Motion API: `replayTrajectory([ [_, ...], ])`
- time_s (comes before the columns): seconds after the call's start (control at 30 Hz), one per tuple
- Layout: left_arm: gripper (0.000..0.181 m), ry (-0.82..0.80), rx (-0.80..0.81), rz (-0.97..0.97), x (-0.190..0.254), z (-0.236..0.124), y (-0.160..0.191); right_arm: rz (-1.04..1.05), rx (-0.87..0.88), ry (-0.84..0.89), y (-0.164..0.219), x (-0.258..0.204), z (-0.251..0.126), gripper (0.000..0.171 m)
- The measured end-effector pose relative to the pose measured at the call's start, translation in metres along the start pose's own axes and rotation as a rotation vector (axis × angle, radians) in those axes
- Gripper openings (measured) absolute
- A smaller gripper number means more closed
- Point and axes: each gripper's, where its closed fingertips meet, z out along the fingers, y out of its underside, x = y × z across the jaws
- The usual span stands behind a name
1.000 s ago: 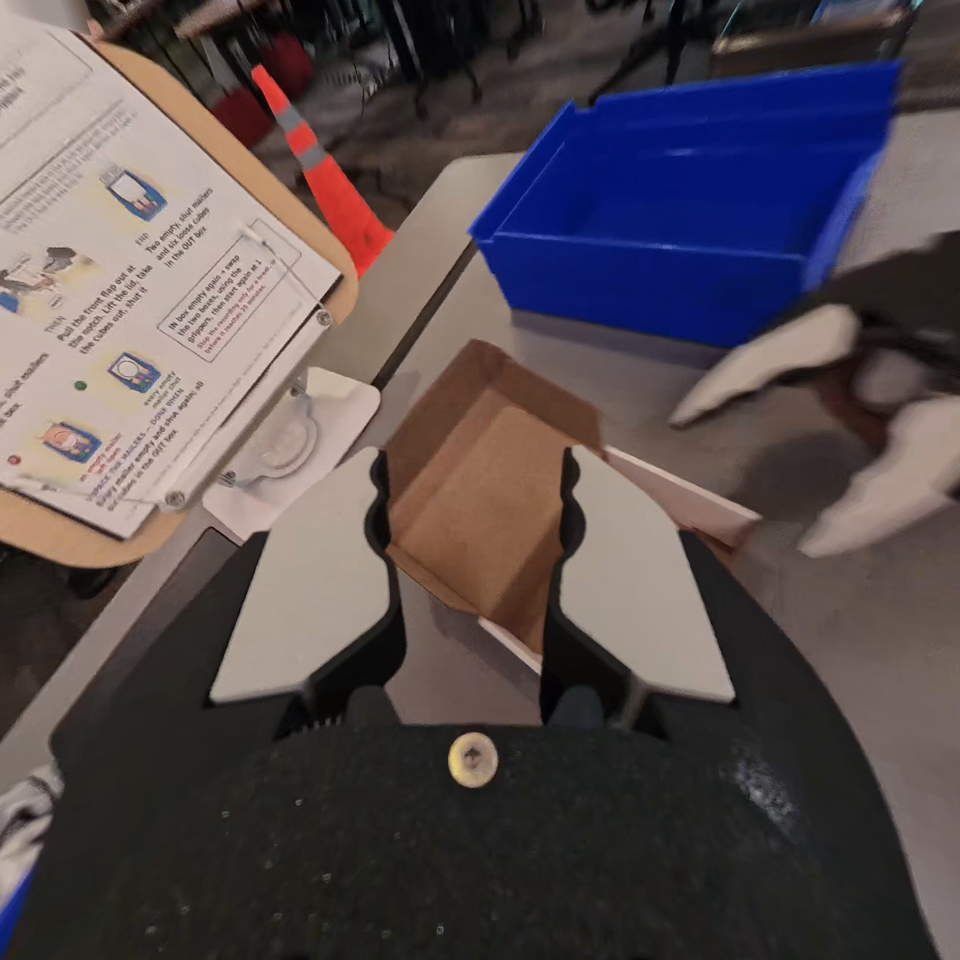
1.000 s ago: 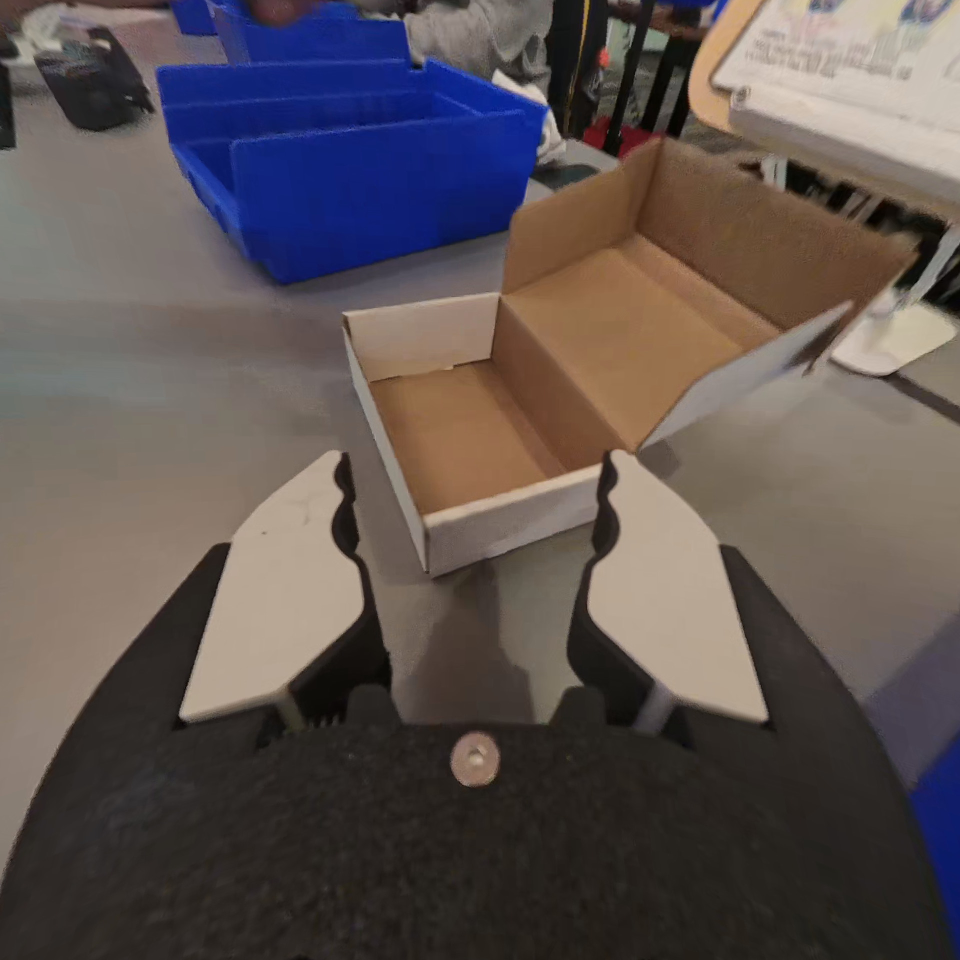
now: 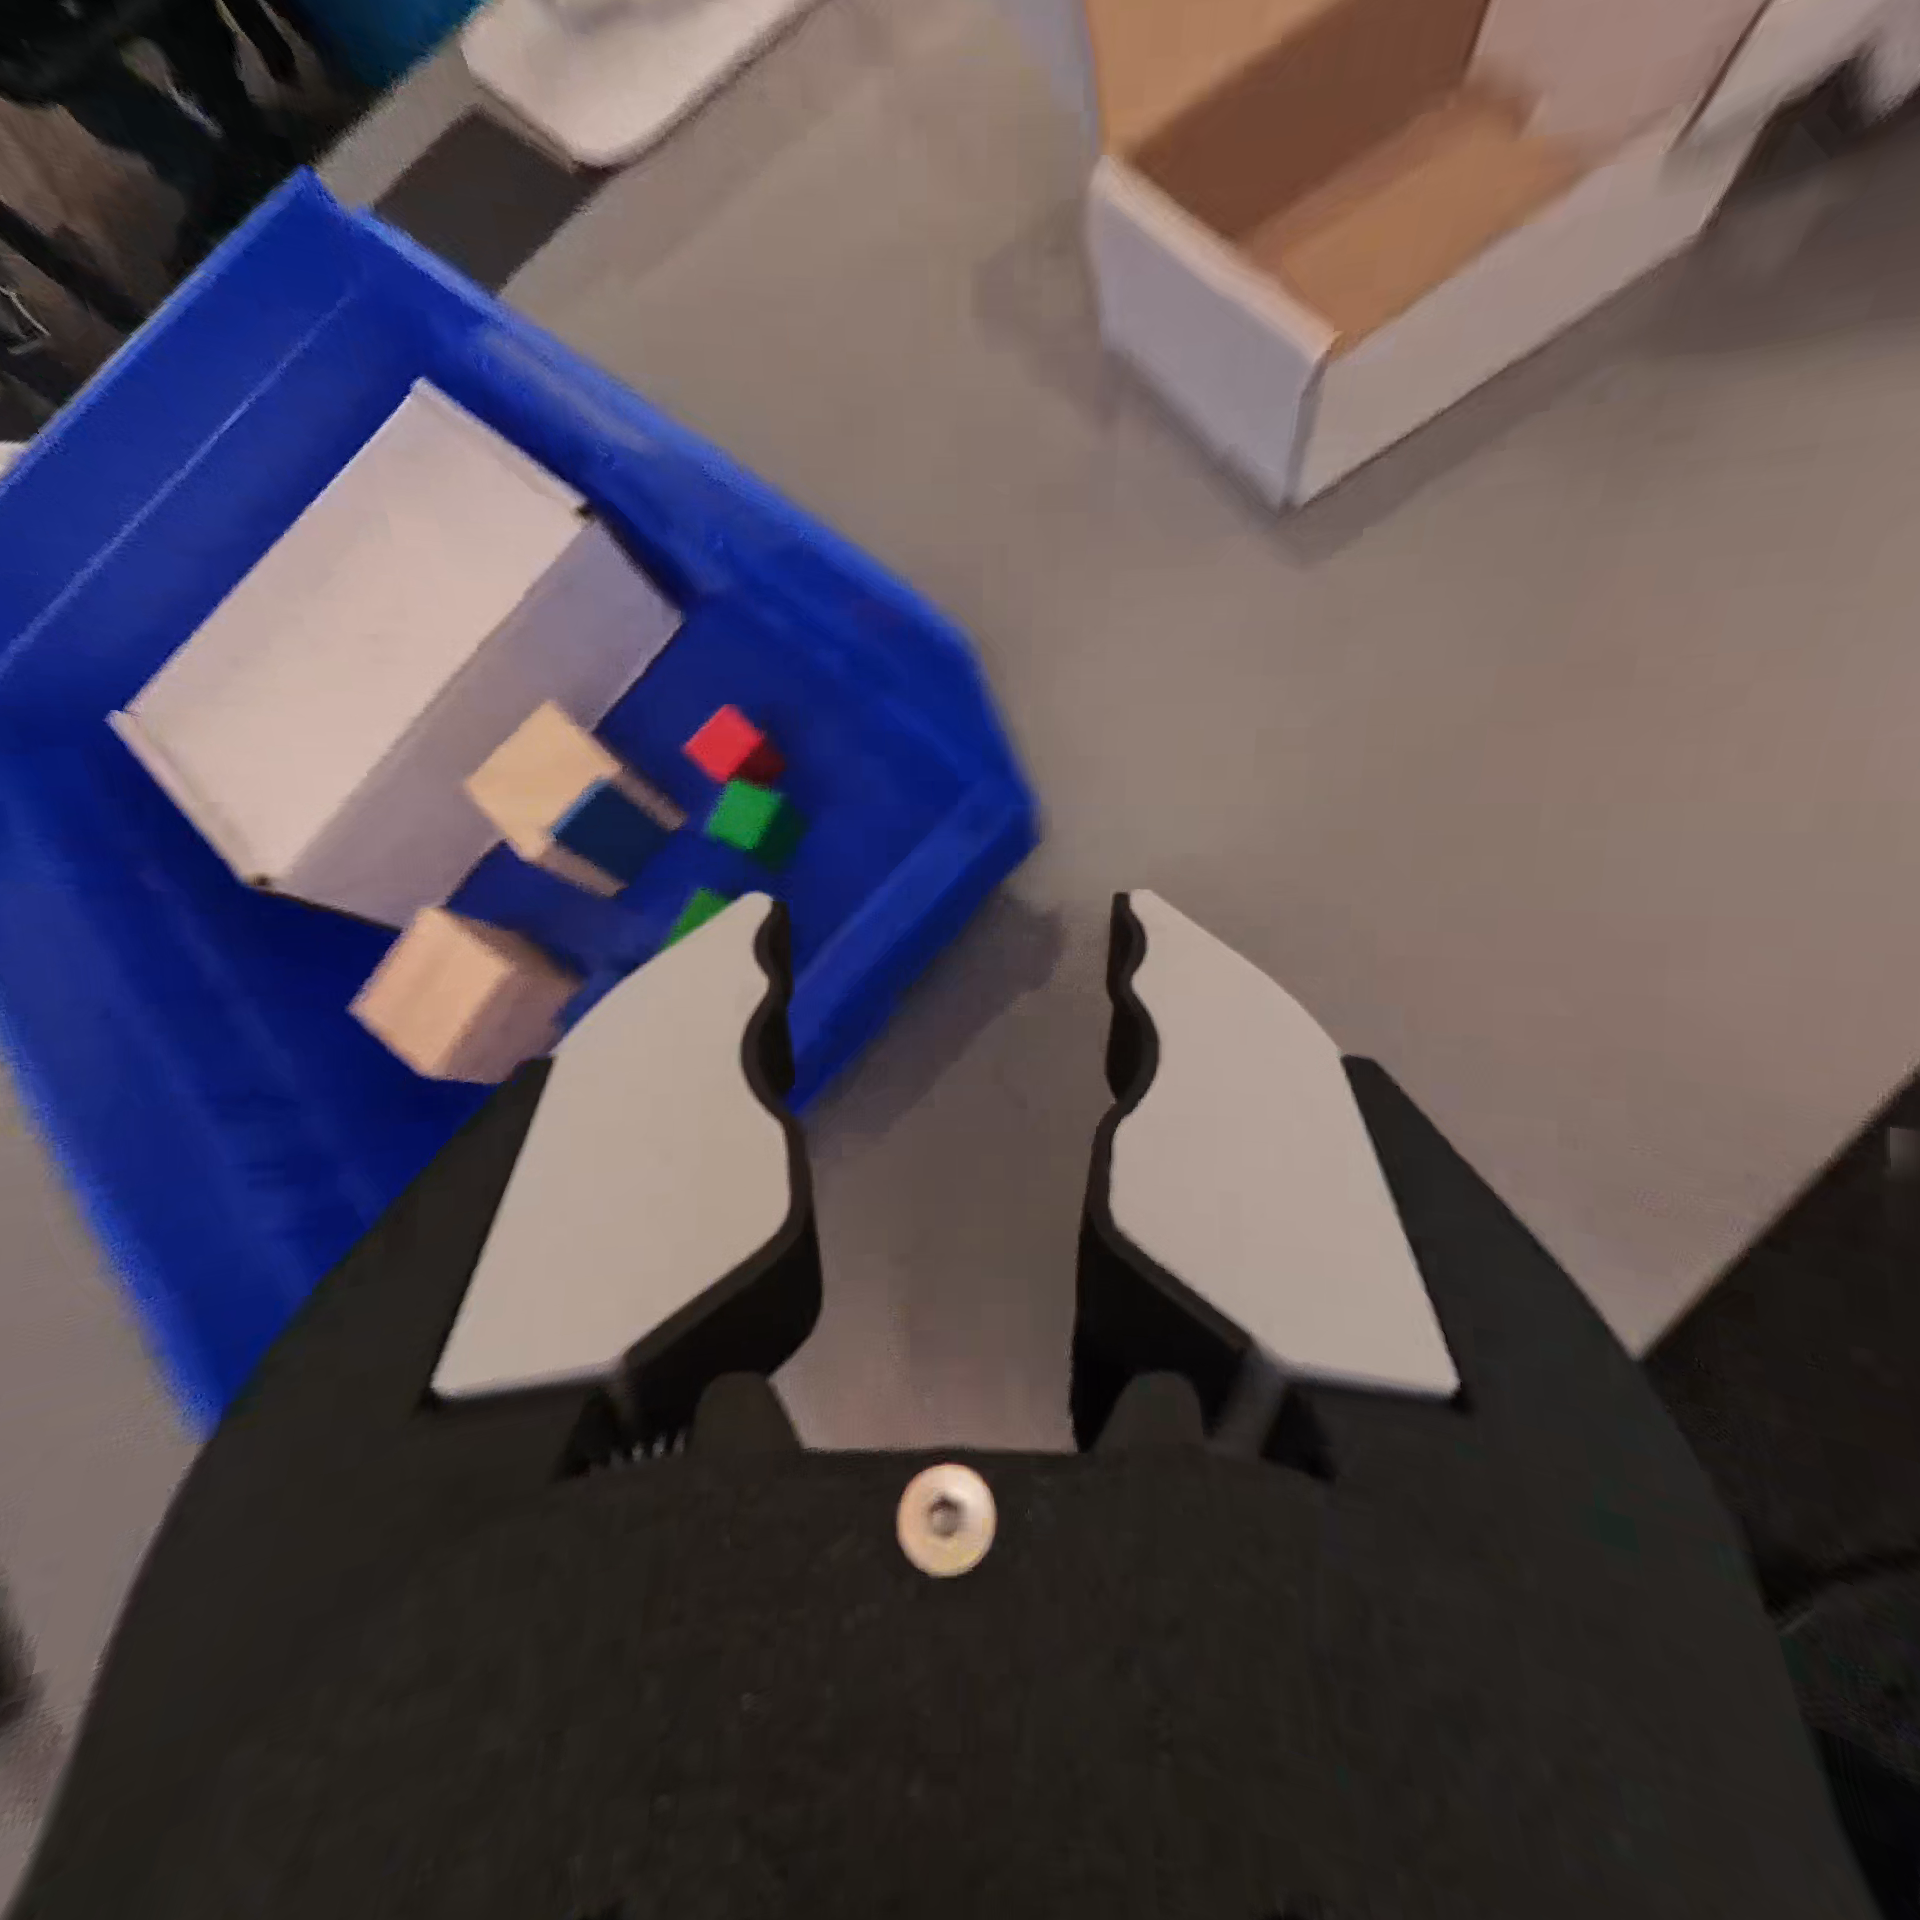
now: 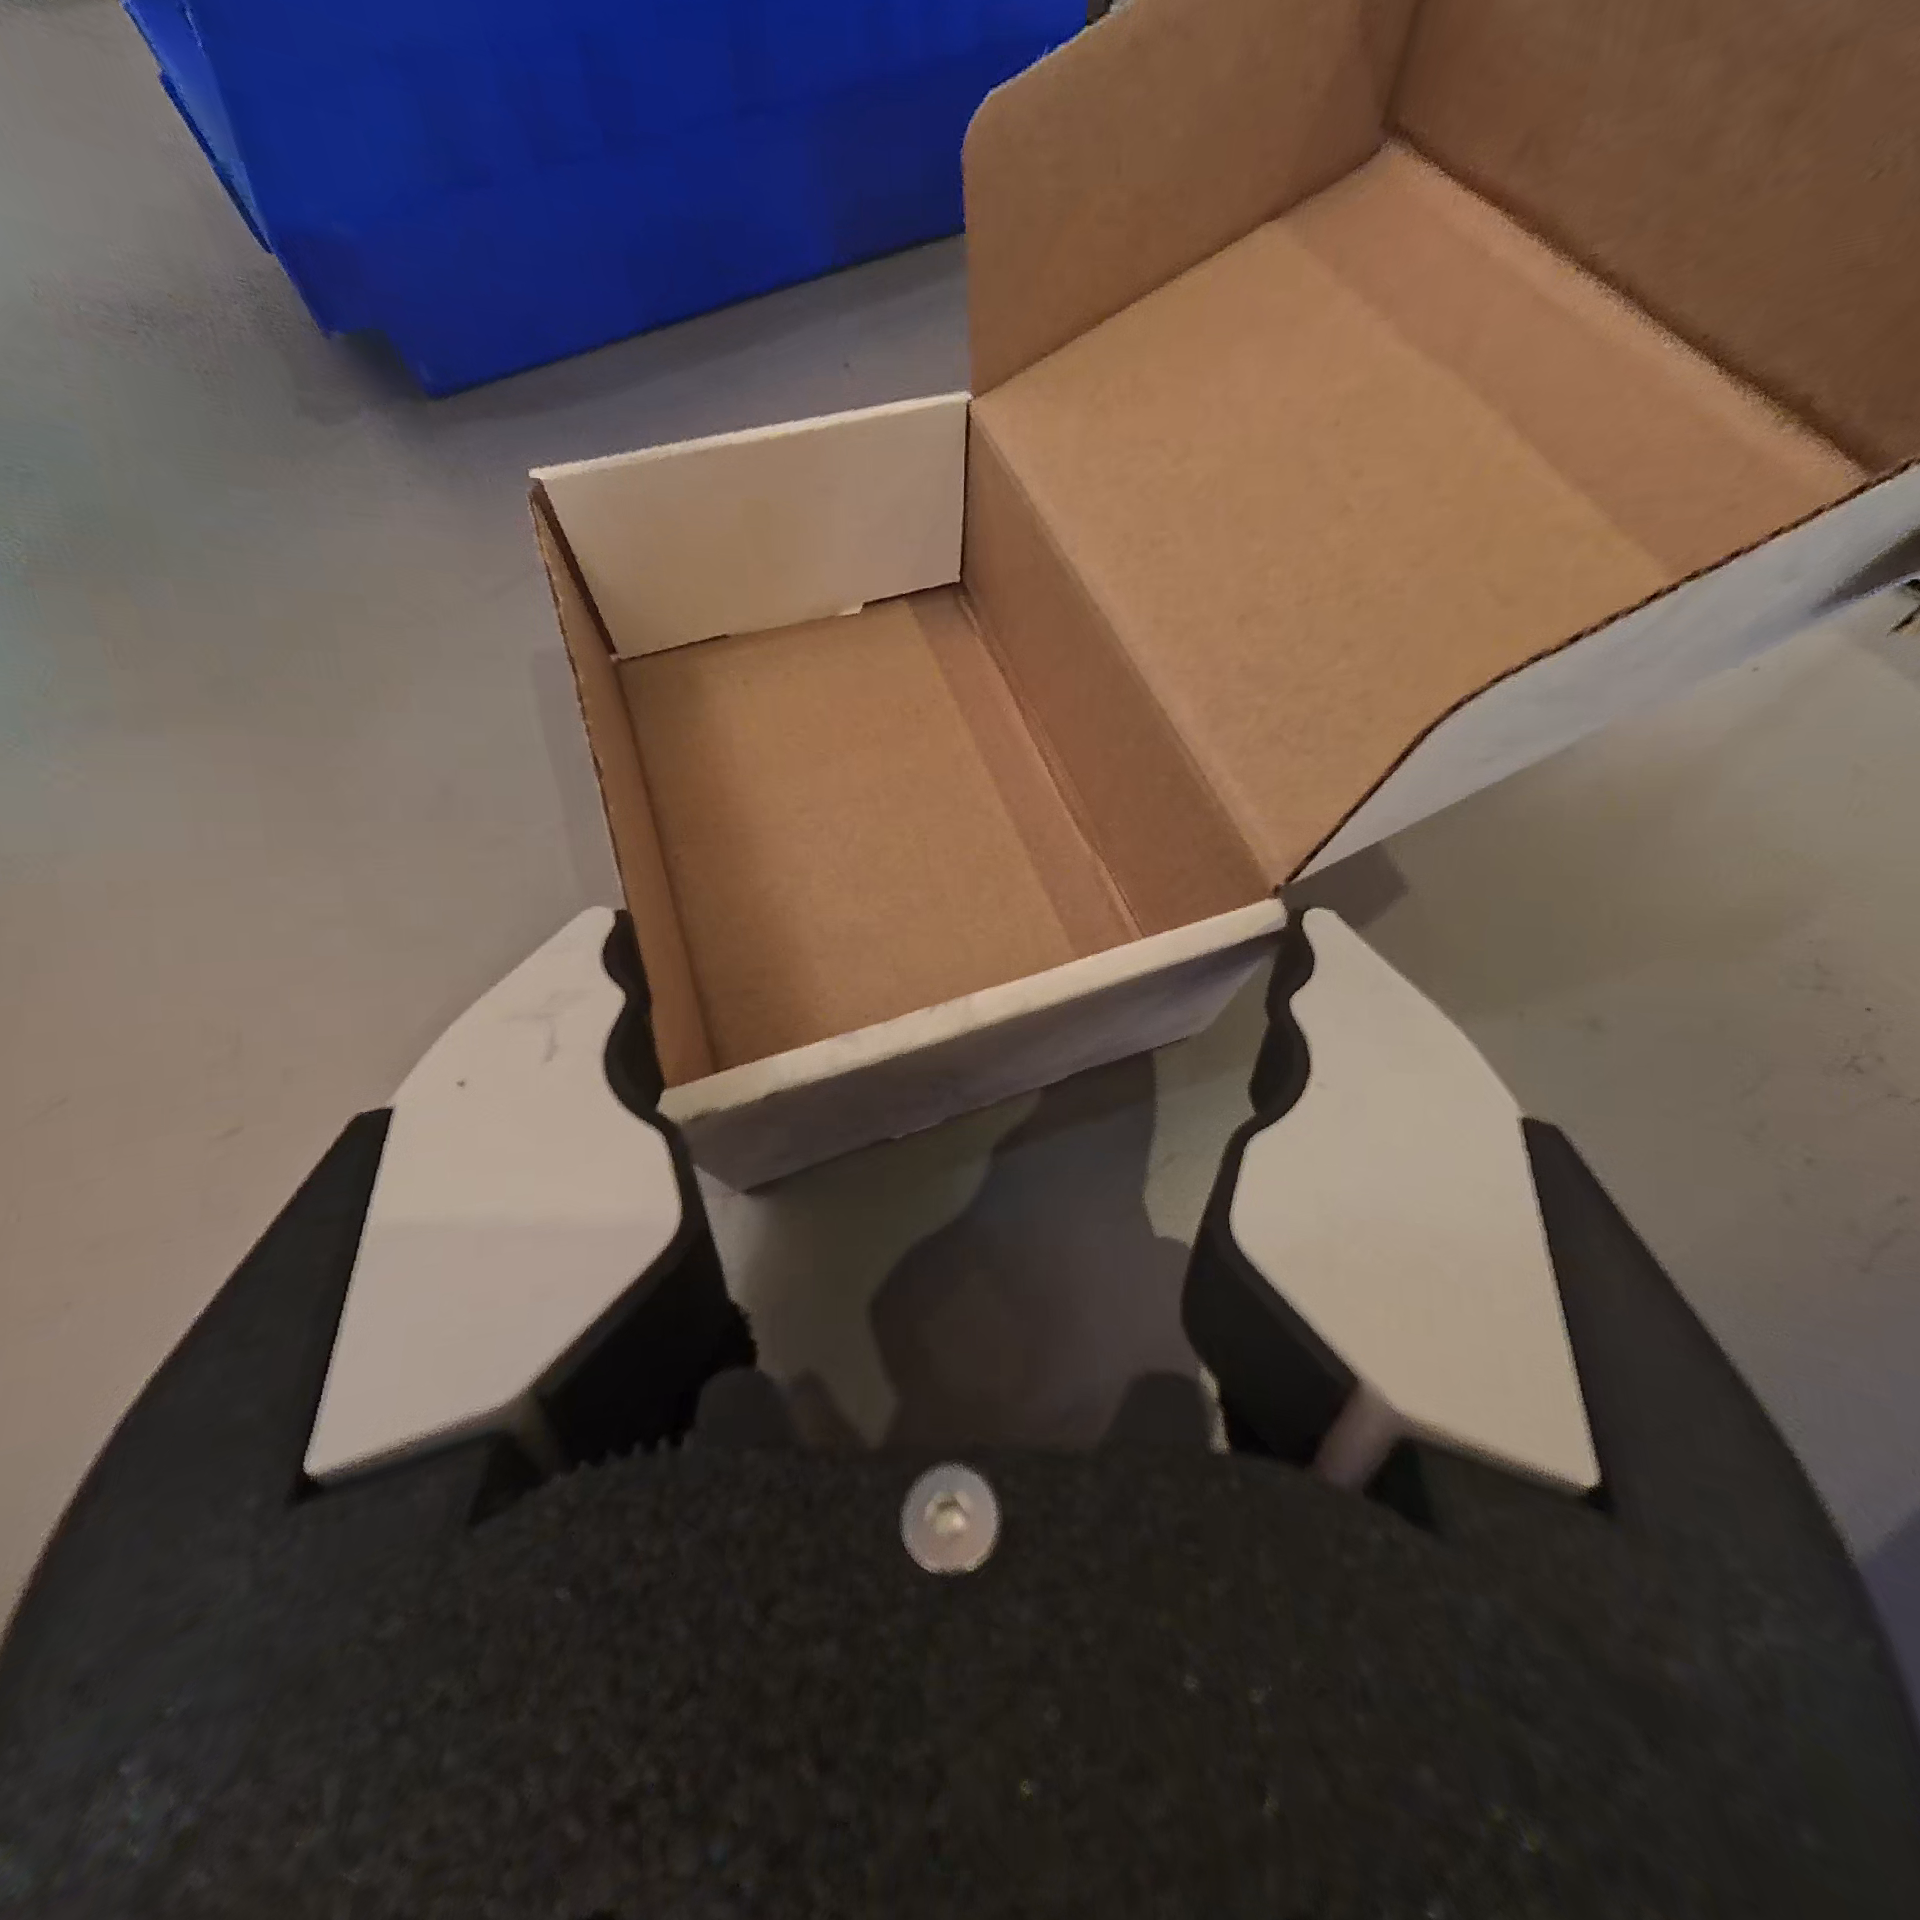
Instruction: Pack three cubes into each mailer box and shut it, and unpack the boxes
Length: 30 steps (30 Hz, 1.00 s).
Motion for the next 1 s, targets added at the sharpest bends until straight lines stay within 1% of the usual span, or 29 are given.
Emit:
replayTrajectory([
  [0.07,0.051,-0.008,-0.098,0.135,-0.034,0.009,0.003,0.001,0.0,-0.001,0.0,0.0,0.0,0.112],
  [0.13,0.041,0.044,-0.131,0.257,-0.055,0.02,-0.002,0.001,0.001,-0.002,0.0,0.0,0.0,0.113],
  [0.17,0.039,0.09,-0.16,0.295,-0.061,0.026,-0.002,0.001,0.001,-0.001,0.0,0.0,0.0,0.113],
  [0.23,0.044,0.189,-0.241,0.339,-0.066,0.038,0.003,0.001,0.001,-0.001,0.0,0.0,0.0,0.113],
  [0.33,0.046,0.32,-0.366,0.374,-0.061,0.053,0.019,0.002,0.002,-0.001,0.0,0.0,0.0,0.113],
  [0.4,0.047,0.353,-0.437,0.384,-0.06,0.061,0.031,0.003,0.002,0.0,0.0,0.0,0.0,0.113],
  [0.5,0.047,0.353,-0.509,0.396,-0.065,0.068,0.041,0.004,0.003,0.0,0.0,0.0,0.0,0.113],
  [0.63,0.043,0.344,-0.562,0.407,-0.075,0.076,0.05,0.006,0.002,-0.001,0.0,0.0,0.0,0.113],
  [0.77,0.041,0.358,-0.628,0.427,-0.072,0.086,0.067,0.007,0.002,-0.002,0.0,0.0,0.0,0.113],
  [0.83,0.029,0.345,-0.641,0.444,-0.072,0.089,0.072,0.006,0.002,-0.001,0.0,0.0,-0.001,0.113],
  [0.93,0.029,0.334,-0.558,0.392,-0.073,0.087,0.057,0.007,0.002,-0.002,0.0,0.0,-0.001,0.113],
  [1.0,0.03,0.303,-0.454,0.355,-0.077,0.078,0.032,0.007,0.002,-0.002,0.0,0.0,-0.001,0.113],
])
